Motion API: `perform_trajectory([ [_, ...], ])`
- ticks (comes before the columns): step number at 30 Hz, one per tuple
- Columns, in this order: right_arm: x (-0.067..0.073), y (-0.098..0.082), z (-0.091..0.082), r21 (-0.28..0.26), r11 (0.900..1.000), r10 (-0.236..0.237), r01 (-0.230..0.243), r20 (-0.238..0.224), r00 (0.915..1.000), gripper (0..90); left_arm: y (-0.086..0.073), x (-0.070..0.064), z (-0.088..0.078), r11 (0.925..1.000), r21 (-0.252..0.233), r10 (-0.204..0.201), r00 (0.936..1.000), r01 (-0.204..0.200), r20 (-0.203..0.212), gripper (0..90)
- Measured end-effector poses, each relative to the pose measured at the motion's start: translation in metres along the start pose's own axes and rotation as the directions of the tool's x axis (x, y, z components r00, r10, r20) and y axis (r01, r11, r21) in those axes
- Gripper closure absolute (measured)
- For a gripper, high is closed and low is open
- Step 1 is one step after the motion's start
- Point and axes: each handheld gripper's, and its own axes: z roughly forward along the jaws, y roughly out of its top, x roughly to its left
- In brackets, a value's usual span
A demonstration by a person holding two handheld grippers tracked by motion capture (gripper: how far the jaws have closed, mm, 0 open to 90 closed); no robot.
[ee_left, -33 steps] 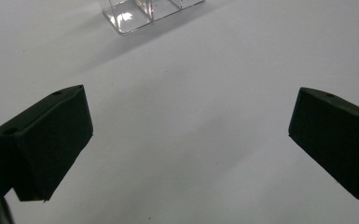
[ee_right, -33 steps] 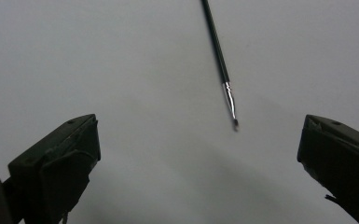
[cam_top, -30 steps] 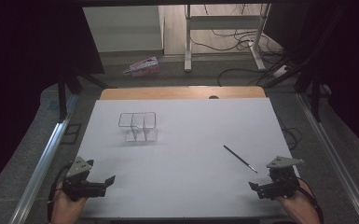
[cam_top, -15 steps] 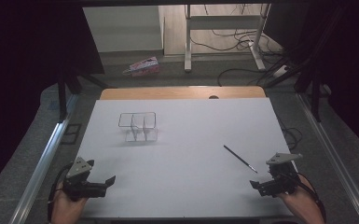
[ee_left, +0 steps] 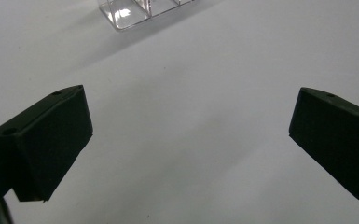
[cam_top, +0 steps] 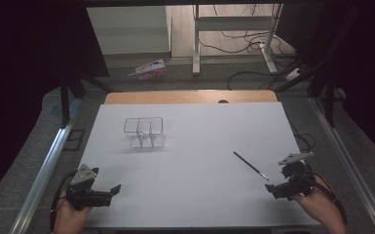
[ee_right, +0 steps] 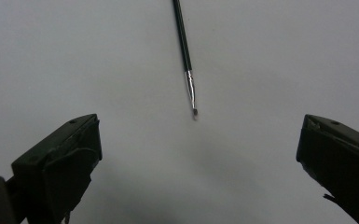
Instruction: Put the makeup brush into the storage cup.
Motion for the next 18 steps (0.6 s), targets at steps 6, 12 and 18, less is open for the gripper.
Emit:
perform_trajectory([
  [6, -0.002, 0.003, 0.002, 0.02, 1.0, 0.018, -0.018, -0.02, 0.9996, 0.0, 0.0, 0.0, 0.001, 1.0, 0.007, -0.002, 1.0, 0.002, 0.001, 0.0],
  [12, -0.001, 0.01, 0.008, 0.034, 0.999, 0.021, -0.02, -0.026, 0.9994, 1.0, 0.0, 0.0, 0.001, 1.0, 0.008, -0.003, 1.0, 0.003, 0.003, 0.0],
  [18, -0.003, 0.018, 0.015, 0.049, 0.999, 0.02, -0.018, -0.036, 0.9991, 8.9, 0.0, 0.0, 0.001, 0.9999, 0.014, -0.001, 1.0, 0.001, 0.003, 0.0],
])
